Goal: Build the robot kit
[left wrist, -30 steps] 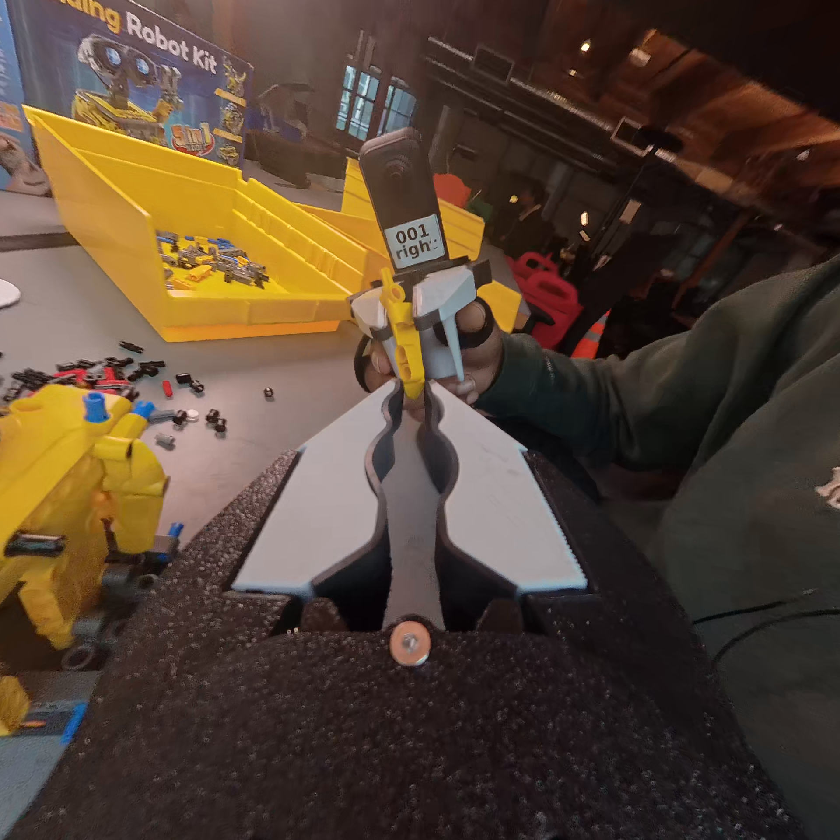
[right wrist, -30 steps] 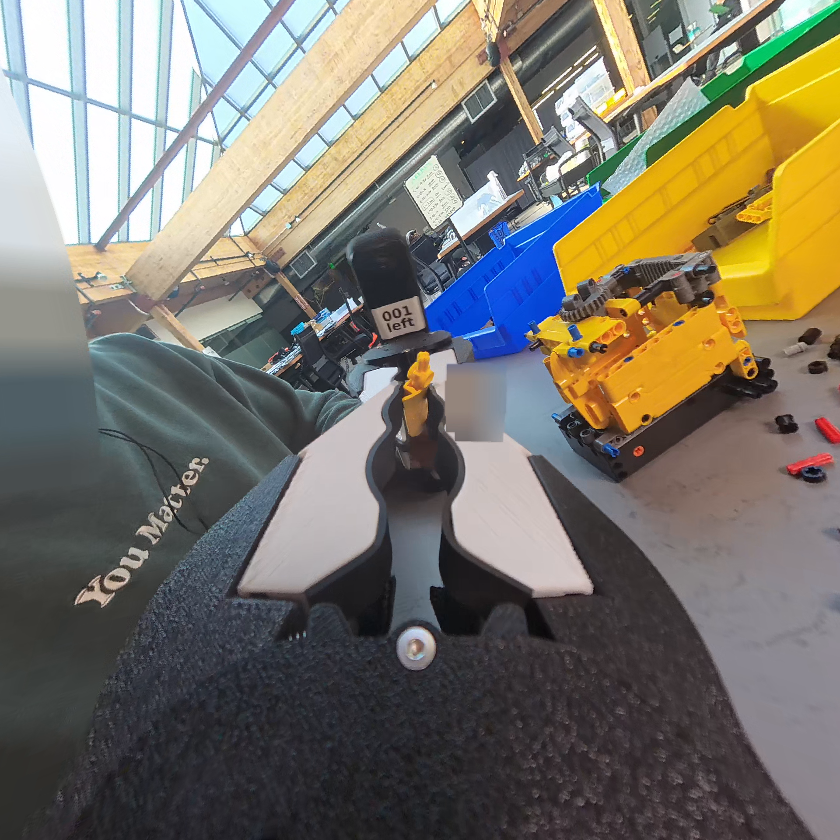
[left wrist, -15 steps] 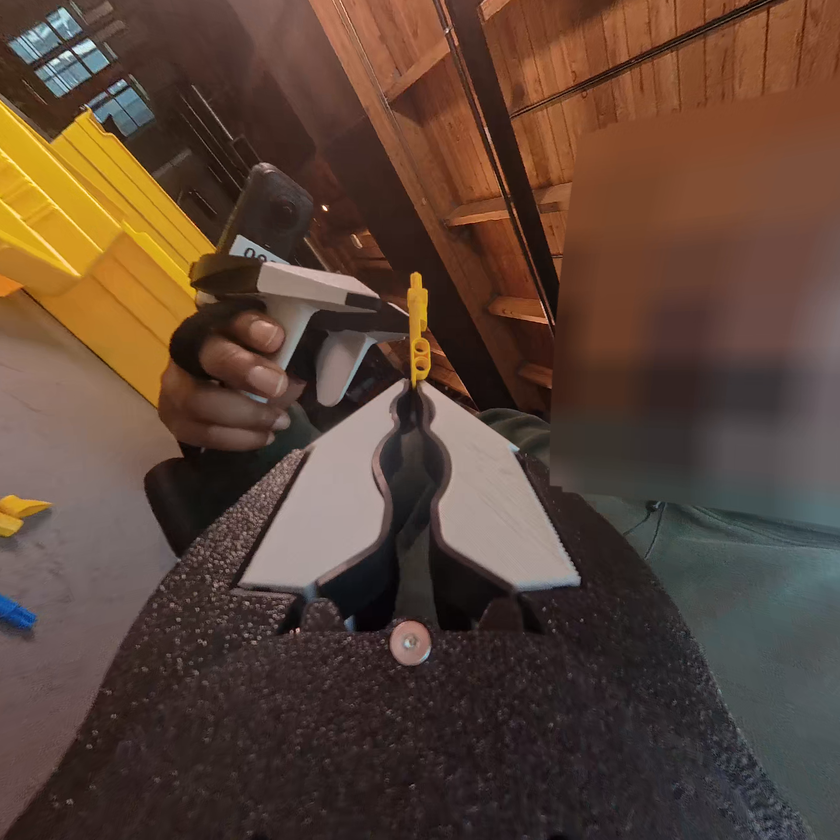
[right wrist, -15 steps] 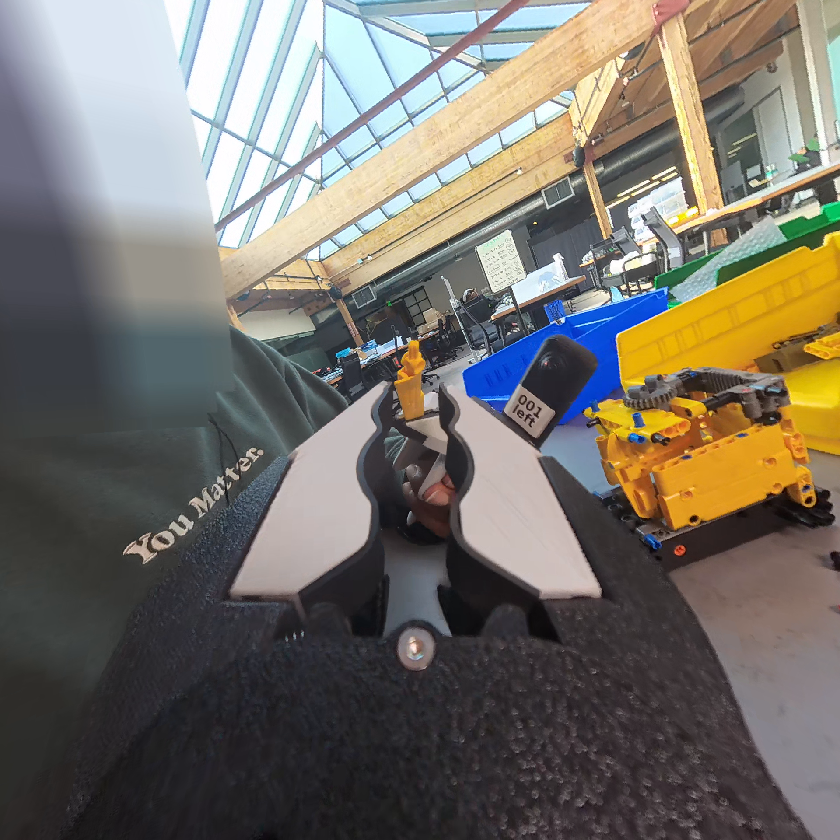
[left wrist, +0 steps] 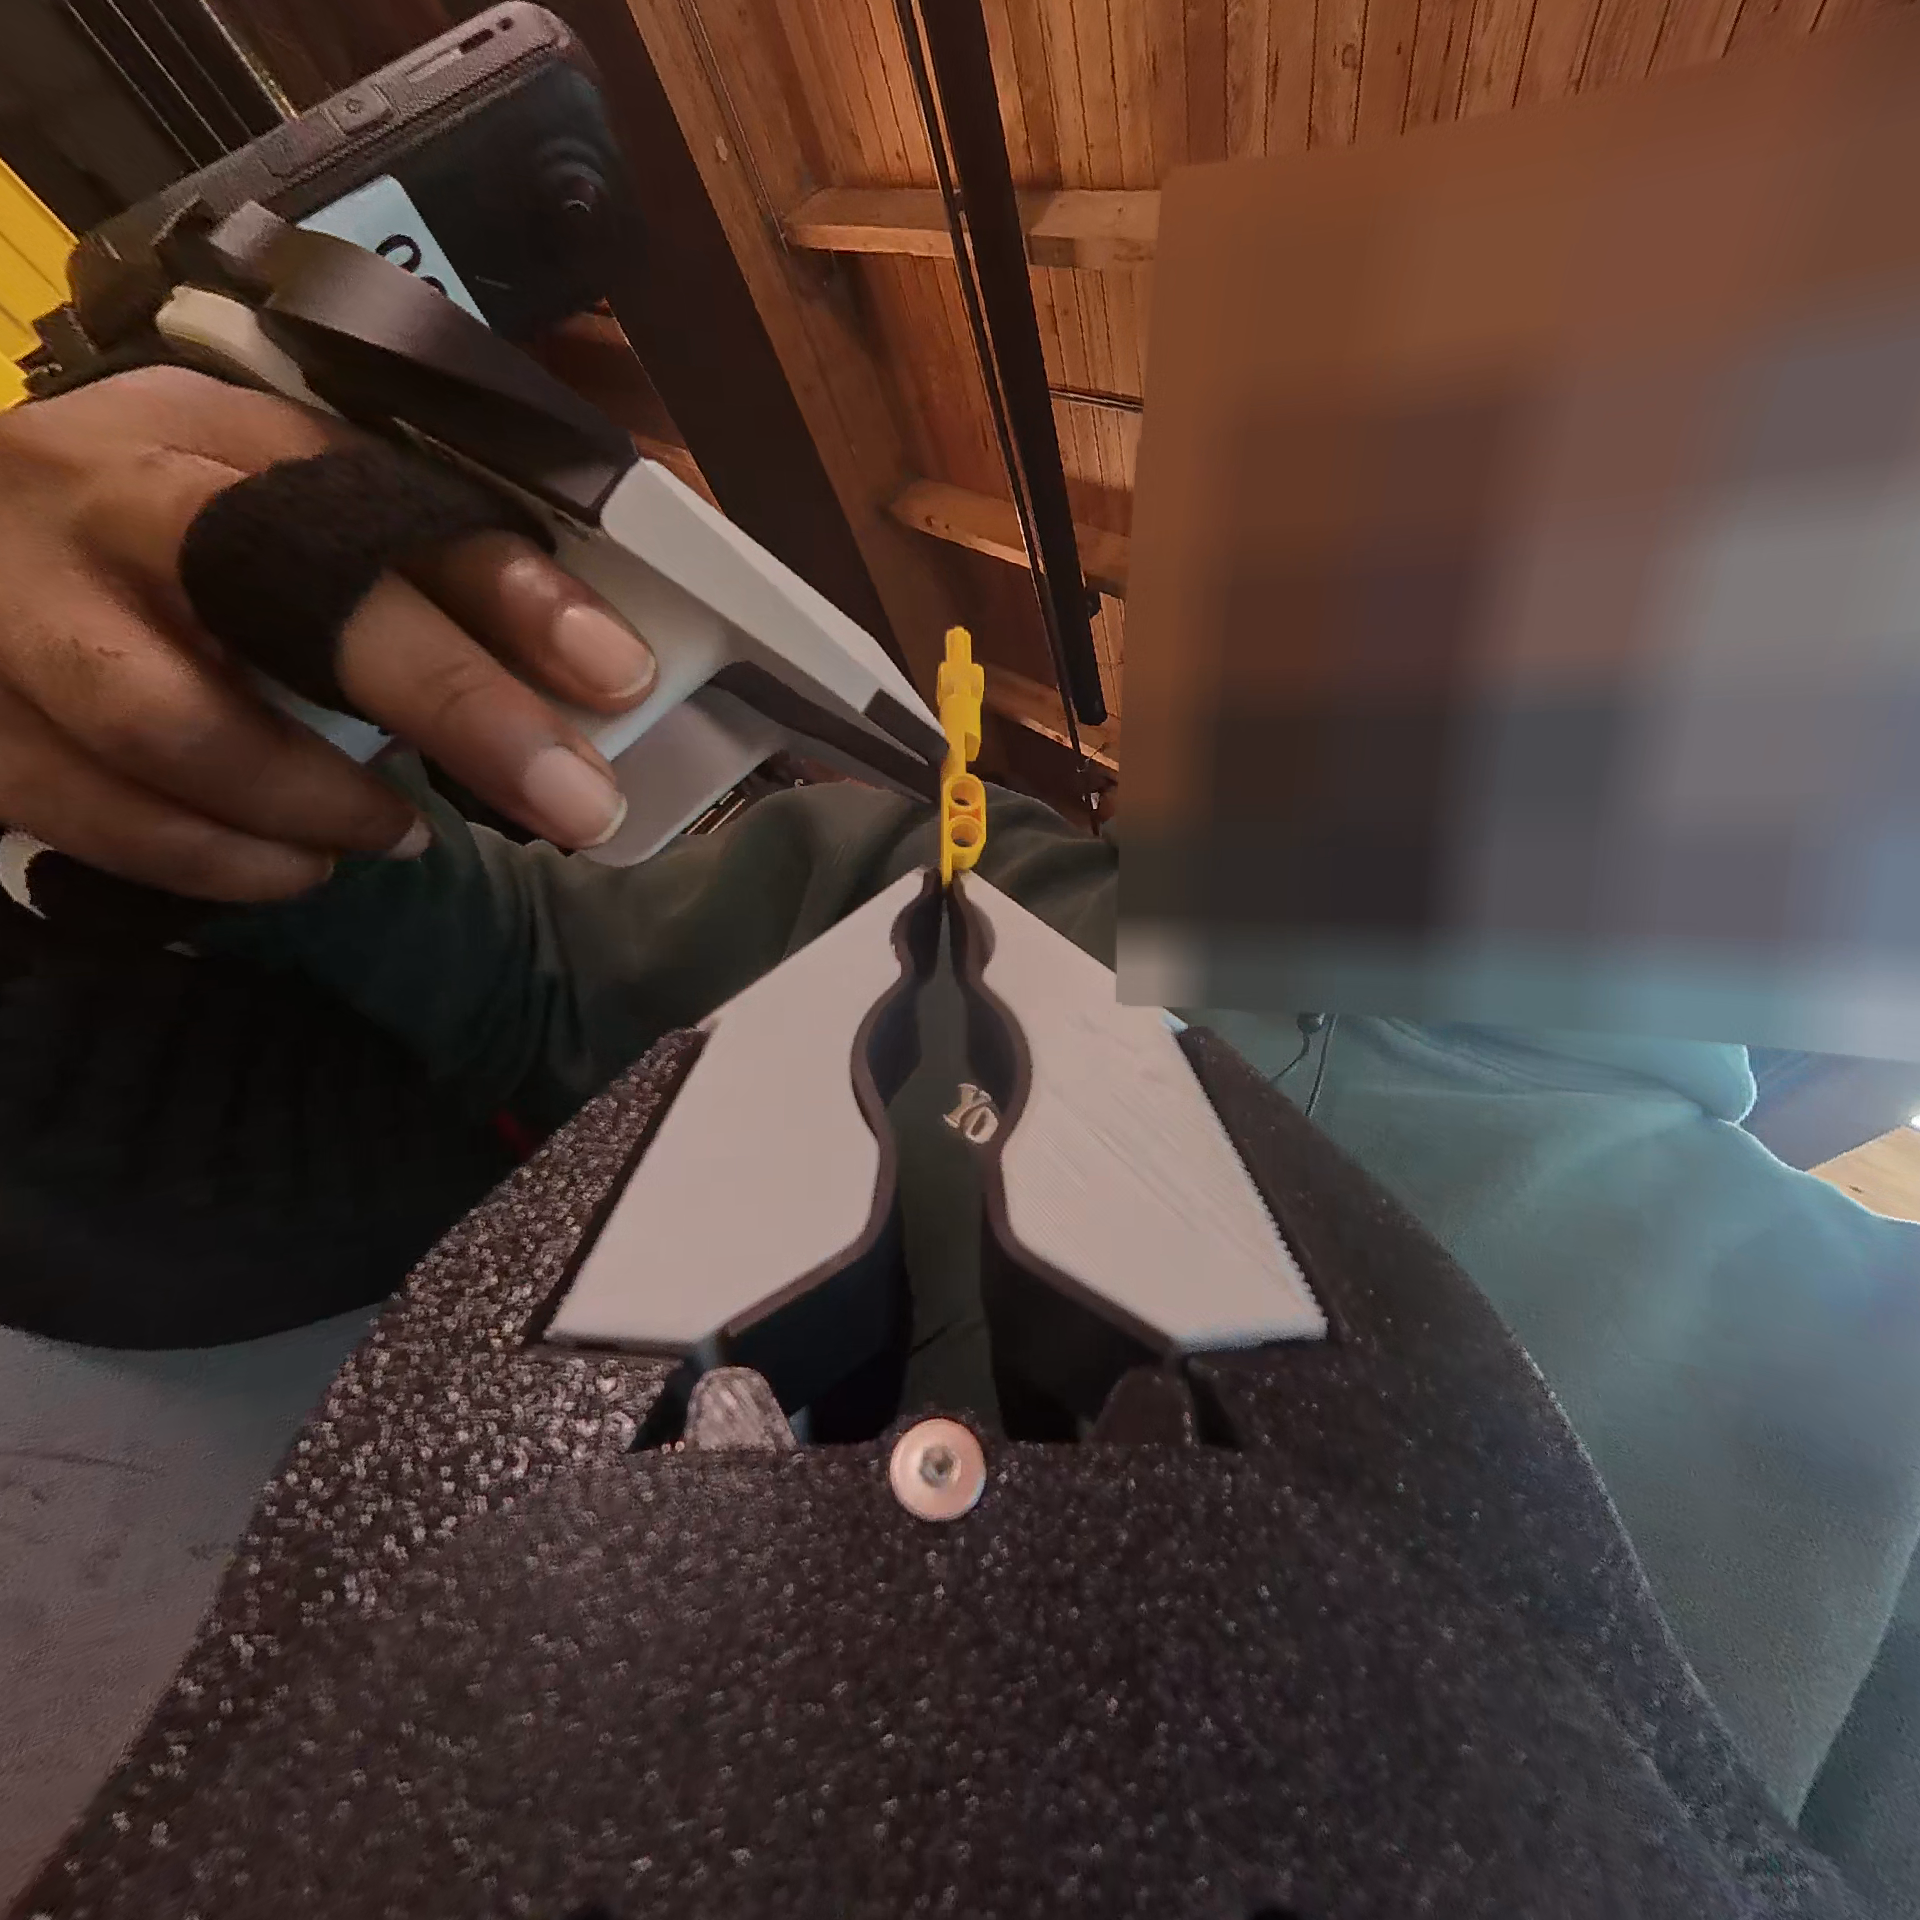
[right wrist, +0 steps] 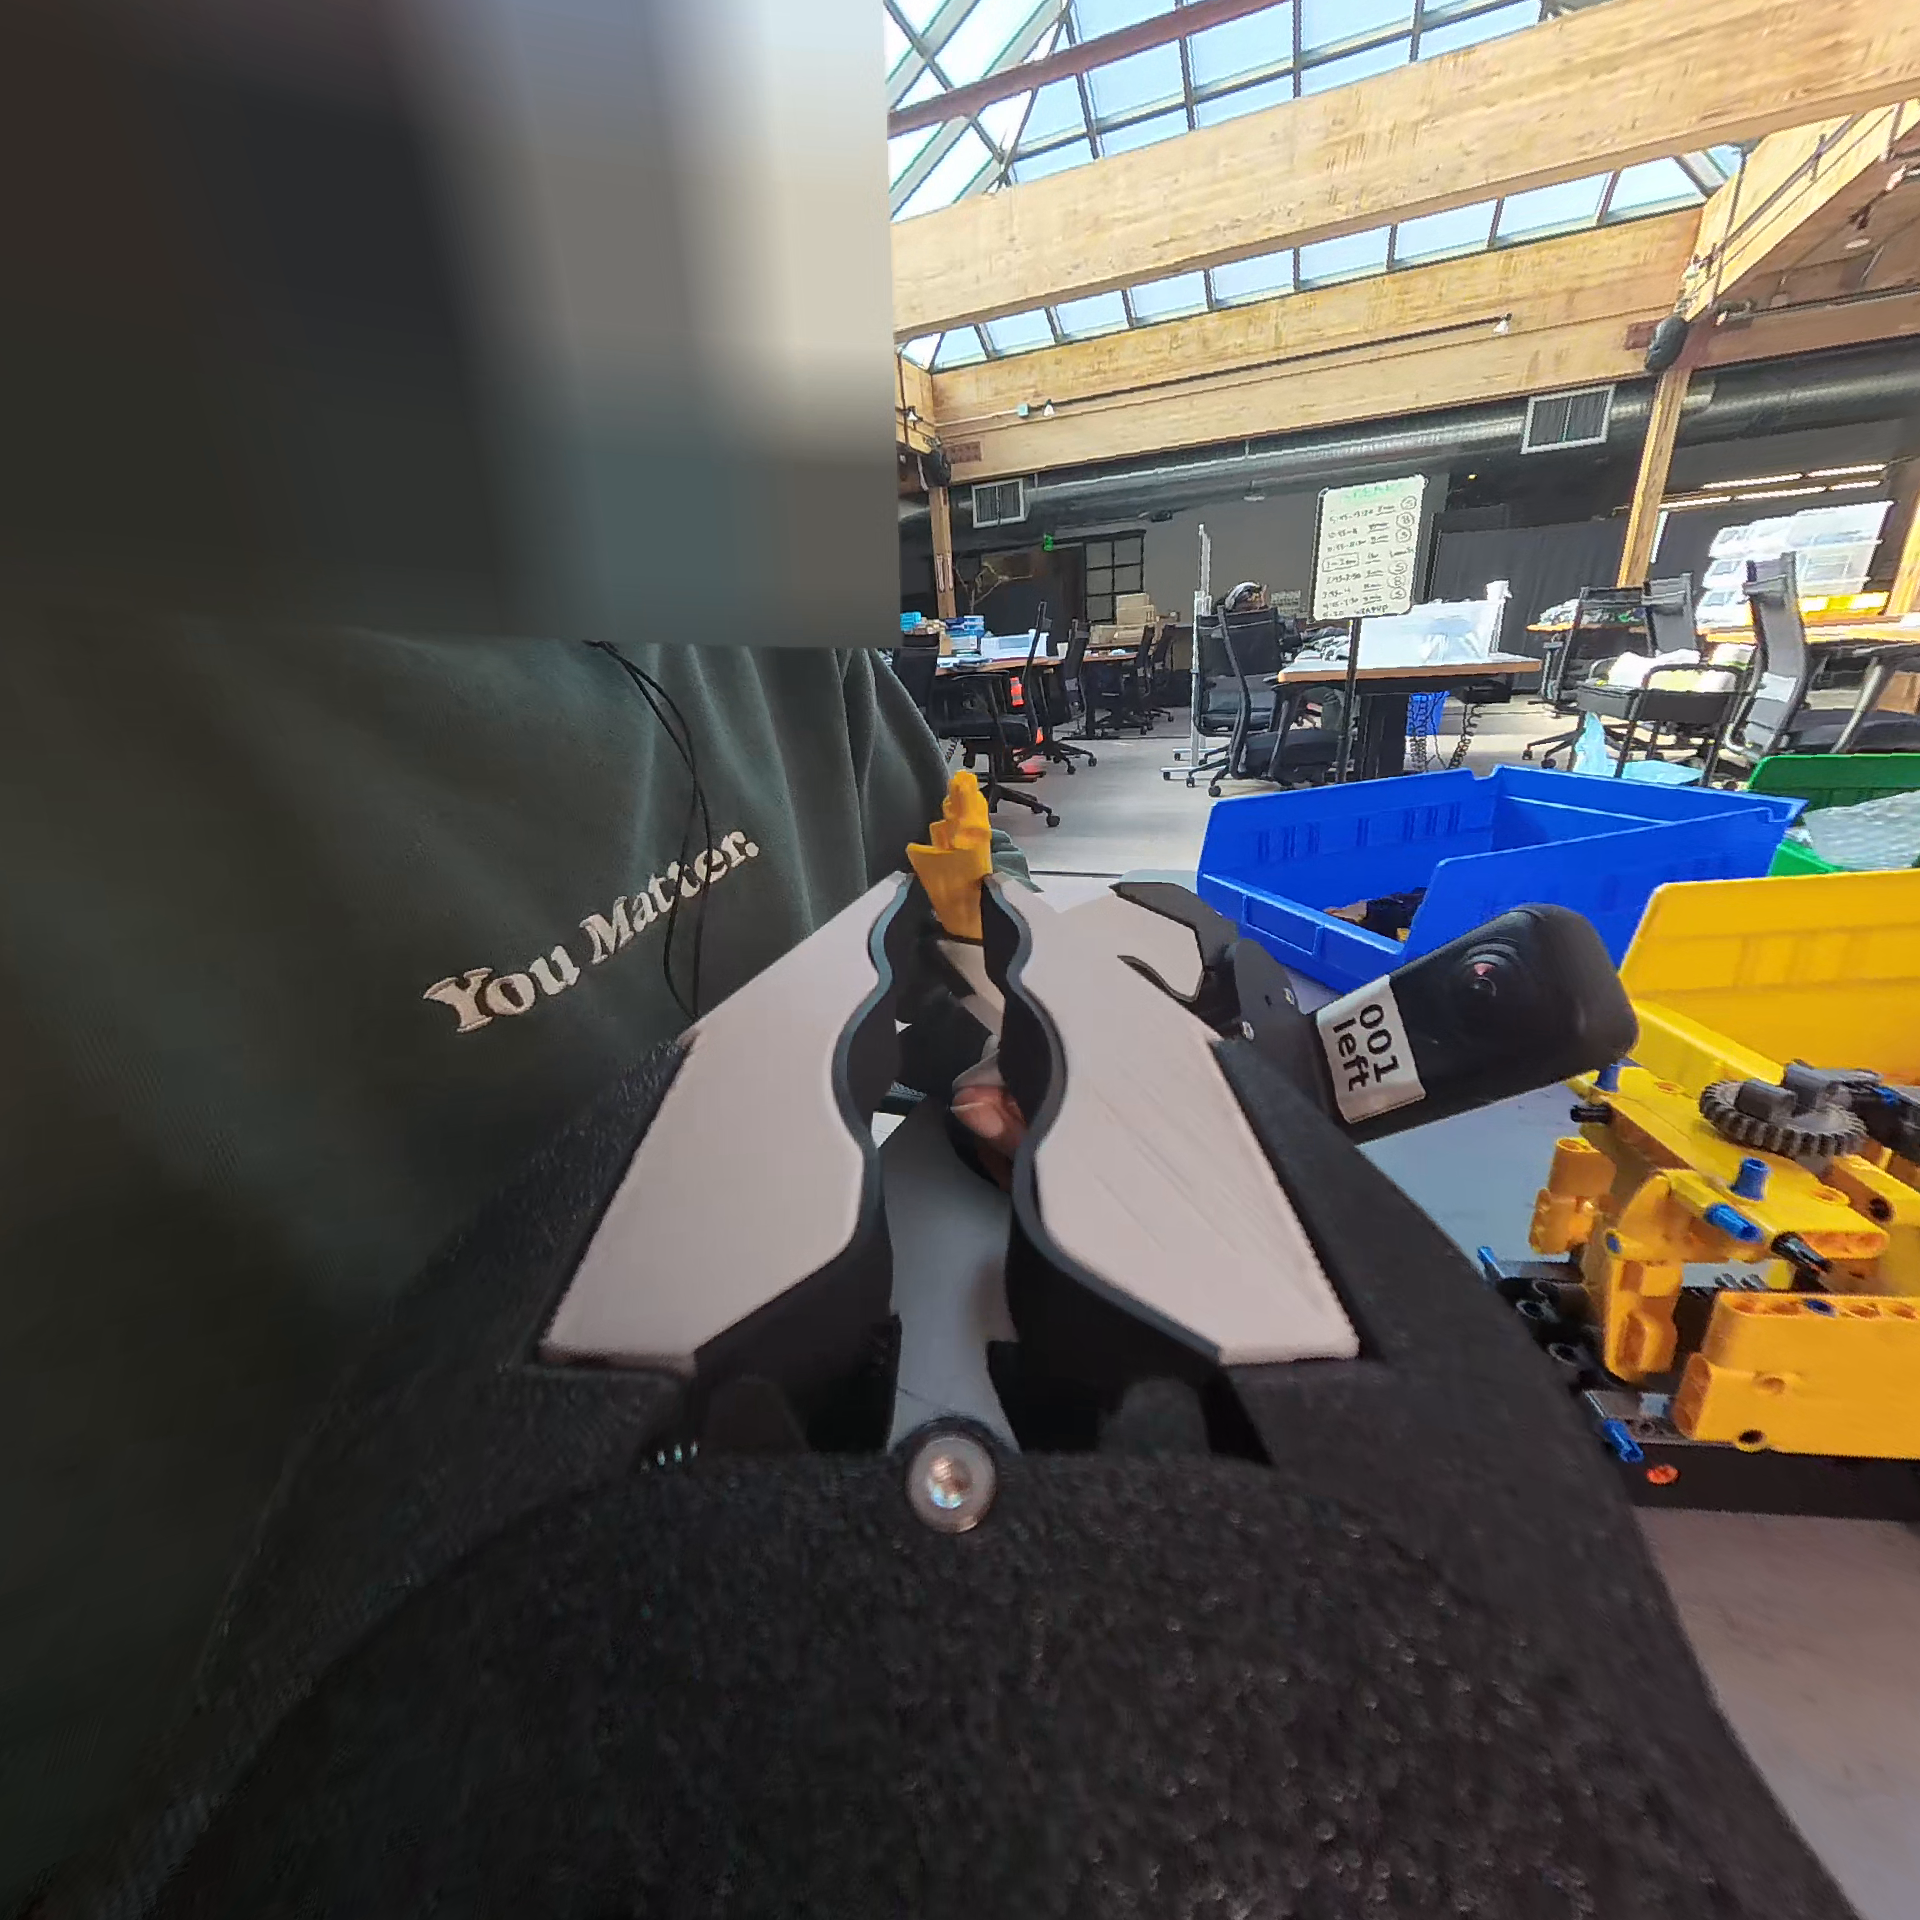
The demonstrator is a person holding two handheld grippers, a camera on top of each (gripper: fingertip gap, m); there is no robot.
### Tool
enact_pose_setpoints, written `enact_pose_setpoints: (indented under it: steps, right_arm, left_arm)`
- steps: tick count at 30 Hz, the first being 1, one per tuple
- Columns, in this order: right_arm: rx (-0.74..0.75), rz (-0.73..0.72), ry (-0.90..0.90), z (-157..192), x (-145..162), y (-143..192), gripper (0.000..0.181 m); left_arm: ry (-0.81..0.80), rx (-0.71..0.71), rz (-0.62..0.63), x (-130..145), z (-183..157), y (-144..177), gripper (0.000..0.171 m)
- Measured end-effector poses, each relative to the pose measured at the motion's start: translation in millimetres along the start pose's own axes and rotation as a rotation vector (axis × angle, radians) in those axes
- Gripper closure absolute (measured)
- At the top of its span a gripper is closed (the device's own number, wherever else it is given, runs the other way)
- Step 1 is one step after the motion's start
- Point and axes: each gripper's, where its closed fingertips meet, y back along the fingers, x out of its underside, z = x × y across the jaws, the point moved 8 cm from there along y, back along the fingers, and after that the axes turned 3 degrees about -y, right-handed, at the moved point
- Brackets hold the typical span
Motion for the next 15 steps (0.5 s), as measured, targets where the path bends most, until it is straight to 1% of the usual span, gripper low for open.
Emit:
enact_pose_setpoints:
  steps: [2,4,5,7,12,15]
  right_arm:
    - [-0.008,0.018,0.004,2,1,-2,0.164]
    - [-0.012,0.038,0.016,3,3,-4,0.162]
    - [-0.003,0.040,0.021,3,3,-5,0.166]
    - [0.017,0.050,0.037,2,4,-4,0.181]
    - [0.044,0.027,0.012,-4,4,-4,0.181]
    - [0.079,0.001,-0.026,-10,5,0,0.181]
  left_arm:
    - [0.009,0.014,-0.009,-1,0,0,0.171]
    - [0.017,0.021,-0.008,-1,0,0,0.171]
    - [0.019,0.024,-0.003,0,0,0,0.171]
    - [0.021,0.023,0.000,1,0,-1,0.171]
    - [0.025,0.015,-0.038,-3,1,3,0.171]
    - [0.001,-0.018,-0.069,-8,0,8,0.171]
